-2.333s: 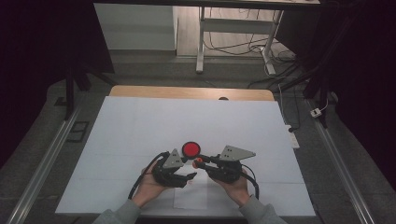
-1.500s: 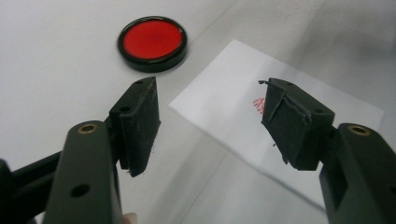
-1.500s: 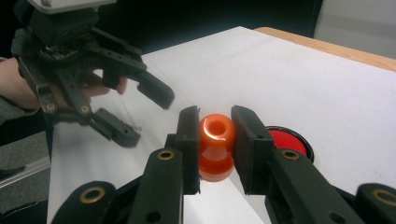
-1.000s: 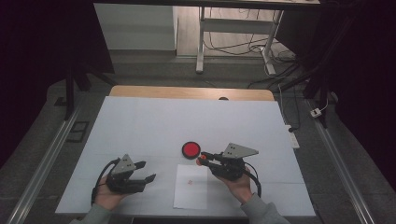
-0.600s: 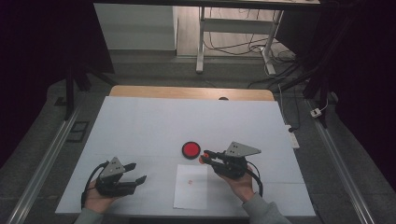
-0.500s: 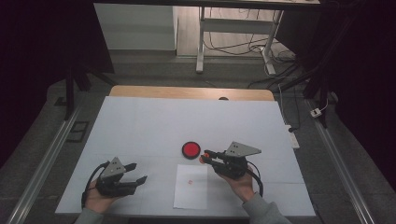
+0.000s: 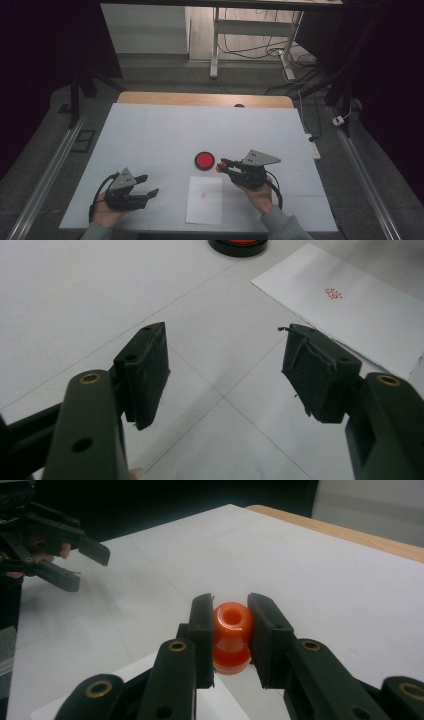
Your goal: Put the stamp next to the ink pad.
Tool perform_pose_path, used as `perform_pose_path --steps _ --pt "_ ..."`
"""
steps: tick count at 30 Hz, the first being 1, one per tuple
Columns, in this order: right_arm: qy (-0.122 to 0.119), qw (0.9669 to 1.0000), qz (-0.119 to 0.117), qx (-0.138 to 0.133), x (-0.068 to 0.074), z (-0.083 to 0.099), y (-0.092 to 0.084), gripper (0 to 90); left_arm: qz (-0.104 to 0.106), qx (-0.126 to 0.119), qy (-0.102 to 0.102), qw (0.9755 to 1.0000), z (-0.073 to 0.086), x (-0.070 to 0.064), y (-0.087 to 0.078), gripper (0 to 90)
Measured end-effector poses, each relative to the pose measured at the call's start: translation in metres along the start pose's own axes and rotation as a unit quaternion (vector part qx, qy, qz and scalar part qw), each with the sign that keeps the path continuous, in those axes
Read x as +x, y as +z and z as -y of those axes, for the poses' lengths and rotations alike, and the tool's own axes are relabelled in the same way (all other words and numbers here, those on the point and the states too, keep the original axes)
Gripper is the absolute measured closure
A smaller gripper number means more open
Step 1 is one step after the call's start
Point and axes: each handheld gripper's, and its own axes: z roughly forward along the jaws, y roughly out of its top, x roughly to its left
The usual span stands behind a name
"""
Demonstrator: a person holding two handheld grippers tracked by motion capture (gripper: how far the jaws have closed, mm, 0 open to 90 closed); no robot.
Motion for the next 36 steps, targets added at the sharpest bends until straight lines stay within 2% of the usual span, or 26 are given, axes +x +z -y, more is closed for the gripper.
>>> perform_pose_path --steps 12,15,26,36 --pt "0.002 0.9996 0.024 0.013 -0.012 0.001 0.007 72.9 -0.002 0.003 0.001 1.0000 0.000 0.001 0.002 34.9" --pt "-0.001 0.9992 0.032 0.023 -0.016 0.001 0.010 72.9 0.001 0.003 0.001 1.0000 0.000 0.001 0.003 34.8" --pt "0.009 0.9980 0.050 0.039 -0.033 0.004 0.028 72.9 0.002 0.003 -0.004 1.0000 0.001 0.002 0.004 34.2" --pt "0.018 0.9961 0.068 0.053 -0.044 0.007 0.037 72.8 0.002 0.003 -0.004 1.0000 0.000 0.004 0.004 34.2"
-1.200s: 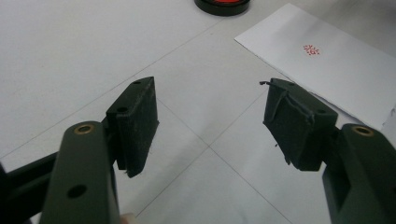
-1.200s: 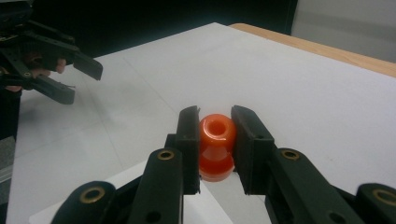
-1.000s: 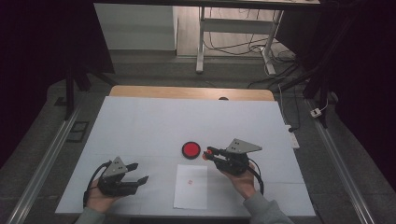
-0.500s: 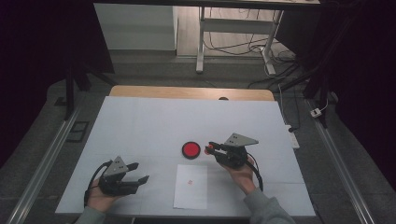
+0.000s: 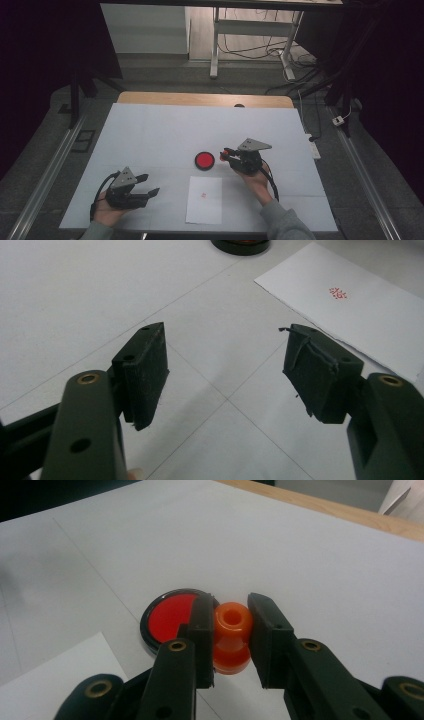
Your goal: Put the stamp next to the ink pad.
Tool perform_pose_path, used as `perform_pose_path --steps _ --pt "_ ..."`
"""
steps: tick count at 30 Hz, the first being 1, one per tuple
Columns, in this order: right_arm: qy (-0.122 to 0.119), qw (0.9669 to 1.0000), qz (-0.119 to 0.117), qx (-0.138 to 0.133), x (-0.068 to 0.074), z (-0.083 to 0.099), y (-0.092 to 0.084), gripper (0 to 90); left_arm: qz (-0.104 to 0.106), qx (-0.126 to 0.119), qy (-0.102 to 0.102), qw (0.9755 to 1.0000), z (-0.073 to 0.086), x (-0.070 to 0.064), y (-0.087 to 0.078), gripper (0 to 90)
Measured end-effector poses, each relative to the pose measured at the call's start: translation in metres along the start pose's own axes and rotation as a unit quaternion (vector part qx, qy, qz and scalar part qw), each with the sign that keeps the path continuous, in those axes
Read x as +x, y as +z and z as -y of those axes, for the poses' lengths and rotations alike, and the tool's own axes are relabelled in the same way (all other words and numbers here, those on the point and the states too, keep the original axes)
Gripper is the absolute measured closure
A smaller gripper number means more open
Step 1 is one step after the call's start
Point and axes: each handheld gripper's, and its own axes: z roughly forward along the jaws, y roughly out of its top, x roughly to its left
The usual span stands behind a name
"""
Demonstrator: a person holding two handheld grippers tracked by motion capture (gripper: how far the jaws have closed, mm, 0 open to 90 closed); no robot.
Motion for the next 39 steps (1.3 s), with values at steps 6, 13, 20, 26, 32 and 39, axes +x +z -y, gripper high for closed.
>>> perform_pose_path --steps 6,13,20,26,32,39 --pt "0.001 0.9999 0.009 0.009 -0.006 -0.001 0.006 72.8 -0.001 0.002 0.001 1.0000 0.000 -0.001 0.000 34.2" --pt "-0.001 0.9998 0.018 0.013 -0.013 -0.002 0.016 72.7 -0.002 0.003 0.003 1.0000 -0.001 -0.001 0.002 34.1" --pt "-0.002 0.9994 0.023 0.027 -0.015 0.003 0.027 72.7 -0.001 0.005 0.004 1.0000 -0.001 0.000 0.003 34.2" --pt "-0.014 0.9987 0.030 0.038 -0.015 0.006 0.032 72.6 -0.002 0.006 0.004 1.0000 -0.001 0.000 0.003 34.1" --pt "-0.016 0.9982 0.032 0.048 -0.017 0.008 0.036 72.5 -0.002 0.006 0.005 1.0000 0.000 0.000 0.003 34.0" --pt "-0.024 0.9976 0.035 0.054 -0.015 0.010 0.038 72.0 -0.003 0.007 0.005 1.0000 0.000 0.001 0.003 34.0"
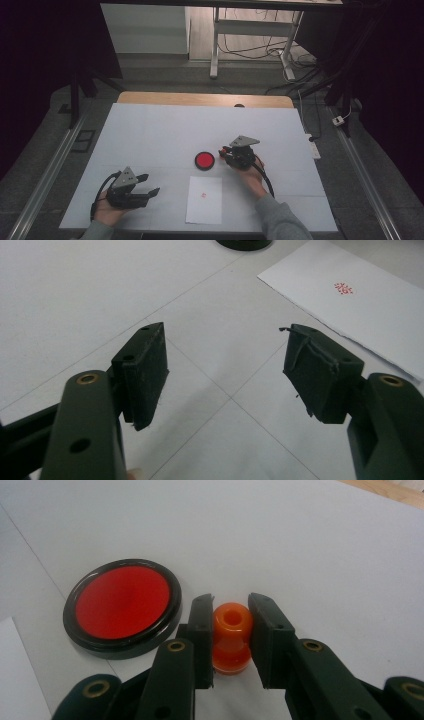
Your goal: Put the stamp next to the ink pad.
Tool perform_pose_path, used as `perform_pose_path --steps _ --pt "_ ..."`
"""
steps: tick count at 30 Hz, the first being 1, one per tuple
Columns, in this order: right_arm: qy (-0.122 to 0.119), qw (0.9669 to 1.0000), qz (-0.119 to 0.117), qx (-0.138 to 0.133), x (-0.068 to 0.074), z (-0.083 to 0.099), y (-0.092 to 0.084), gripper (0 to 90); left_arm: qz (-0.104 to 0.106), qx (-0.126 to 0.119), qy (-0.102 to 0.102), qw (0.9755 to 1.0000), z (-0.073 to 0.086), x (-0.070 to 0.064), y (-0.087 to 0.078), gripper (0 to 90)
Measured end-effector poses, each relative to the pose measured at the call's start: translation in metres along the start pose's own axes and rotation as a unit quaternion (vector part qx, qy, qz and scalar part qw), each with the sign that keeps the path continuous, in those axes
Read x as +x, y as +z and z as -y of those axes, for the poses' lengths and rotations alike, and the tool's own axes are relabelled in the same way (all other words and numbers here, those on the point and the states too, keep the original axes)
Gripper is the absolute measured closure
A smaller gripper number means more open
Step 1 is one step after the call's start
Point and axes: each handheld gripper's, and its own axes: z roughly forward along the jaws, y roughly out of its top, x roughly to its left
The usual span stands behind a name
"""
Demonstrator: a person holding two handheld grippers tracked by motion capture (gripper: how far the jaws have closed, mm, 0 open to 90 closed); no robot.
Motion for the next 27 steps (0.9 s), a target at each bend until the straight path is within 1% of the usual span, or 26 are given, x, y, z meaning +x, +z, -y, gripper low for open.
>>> perform_pose_path --steps 1,2,3,5,8,15,17,25,27 --pt "-0.001 1.0000 0.000 0.000 0.000 0.000 0.000 71.4 0.000 0.000 0.000 1.0000 0.000 0.000 0.000 34.0" --pt "-0.003 1.0000 0.002 0.000 0.000 0.000 0.000 68.8 0.000 0.001 0.000 1.0000 0.000 0.000 0.000 33.9" --pt "-0.004 1.0000 0.003 -0.001 0.000 0.000 -0.001 64.2 0.000 0.001 0.000 1.0000 0.000 0.000 0.000 34.0" --pt "0.001 1.0000 0.000 -0.009 0.000 -0.001 -0.002 56.1 0.000 0.001 0.000 1.0000 0.000 0.000 0.000 33.9" --pt "0.007 0.9998 0.000 -0.019 0.000 -0.003 -0.005 50.2 -0.002 0.000 0.001 1.0000 0.000 0.000 0.000 33.9" --pt "0.017 0.9991 -0.008 -0.038 -0.002 -0.007 -0.014 48.5 -0.002 0.001 -0.002 1.0000 0.001 0.001 -0.001 33.9" --pt "0.018 0.9990 -0.011 -0.038 -0.002 -0.008 -0.017 48.5 -0.001 0.000 -0.001 1.0000 0.001 0.001 -0.001 33.9" --pt "0.012 0.9994 -0.012 -0.032 0.001 -0.009 -0.026 48.0 -0.001 0.000 -0.002 1.0000 0.000 0.002 0.000 33.8" --pt "0.010 0.9994 -0.016 -0.030 0.003 -0.008 -0.029 48.0 -0.001 0.000 -0.002 1.0000 0.000 0.002 0.000 33.8"
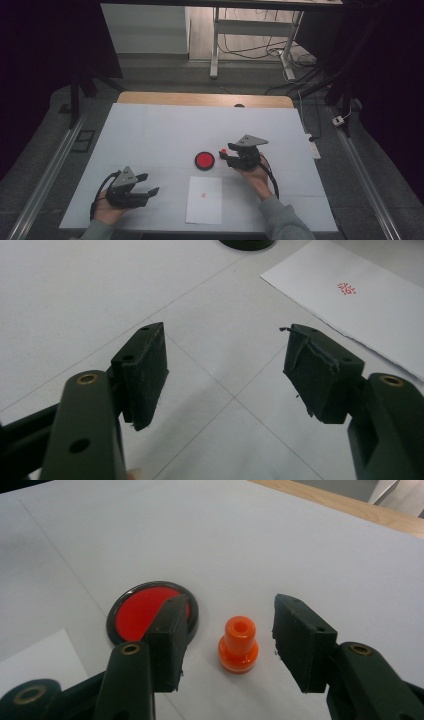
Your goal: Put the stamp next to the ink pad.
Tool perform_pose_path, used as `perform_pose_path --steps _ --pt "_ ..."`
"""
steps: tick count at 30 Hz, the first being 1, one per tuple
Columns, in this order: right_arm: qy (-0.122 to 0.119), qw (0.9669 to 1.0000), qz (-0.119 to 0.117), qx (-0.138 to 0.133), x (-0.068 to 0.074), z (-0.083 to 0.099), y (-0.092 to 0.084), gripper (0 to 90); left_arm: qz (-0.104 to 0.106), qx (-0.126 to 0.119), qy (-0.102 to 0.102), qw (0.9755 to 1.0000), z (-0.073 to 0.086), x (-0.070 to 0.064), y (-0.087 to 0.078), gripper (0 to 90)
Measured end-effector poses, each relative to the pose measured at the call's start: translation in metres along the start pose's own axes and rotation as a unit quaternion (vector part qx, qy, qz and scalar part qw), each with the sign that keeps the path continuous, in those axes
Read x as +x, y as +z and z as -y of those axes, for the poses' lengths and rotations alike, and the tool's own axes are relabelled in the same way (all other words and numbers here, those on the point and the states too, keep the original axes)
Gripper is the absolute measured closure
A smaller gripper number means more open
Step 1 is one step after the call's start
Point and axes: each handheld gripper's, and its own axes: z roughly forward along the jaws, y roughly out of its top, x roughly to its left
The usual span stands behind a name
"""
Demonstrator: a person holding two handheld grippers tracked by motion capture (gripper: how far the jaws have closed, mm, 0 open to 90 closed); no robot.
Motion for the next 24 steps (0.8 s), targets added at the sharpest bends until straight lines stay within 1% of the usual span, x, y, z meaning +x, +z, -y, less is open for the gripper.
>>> perform_pose_path --steps 6,10,12,14,24 --pt "-0.002 1.0000 -0.001 -0.006 0.003 0.002 -0.018 47.9 0.002 -0.001 -0.002 1.0000 0.000 0.001 0.000 33.7" --pt "0.001 0.9999 0.000 -0.012 0.002 0.006 -0.033 48.0 0.003 -0.002 -0.003 1.0000 -0.001 0.002 0.001 33.7" --pt "0.003 0.9999 0.001 -0.010 0.002 0.010 -0.041 48.0 0.004 -0.001 -0.004 1.0000 -0.001 0.003 0.001 33.7" --pt "0.002 1.0000 0.004 -0.008 0.001 0.014 -0.049 48.0 0.004 -0.002 -0.005 1.0000 -0.001 0.004 0.001 33.7" --pt "0.016 0.9996 0.022 -0.002 -0.004 0.044 -0.087 47.8 0.010 0.001 -0.005 0.9999 0.000 0.004 0.003 33.6"
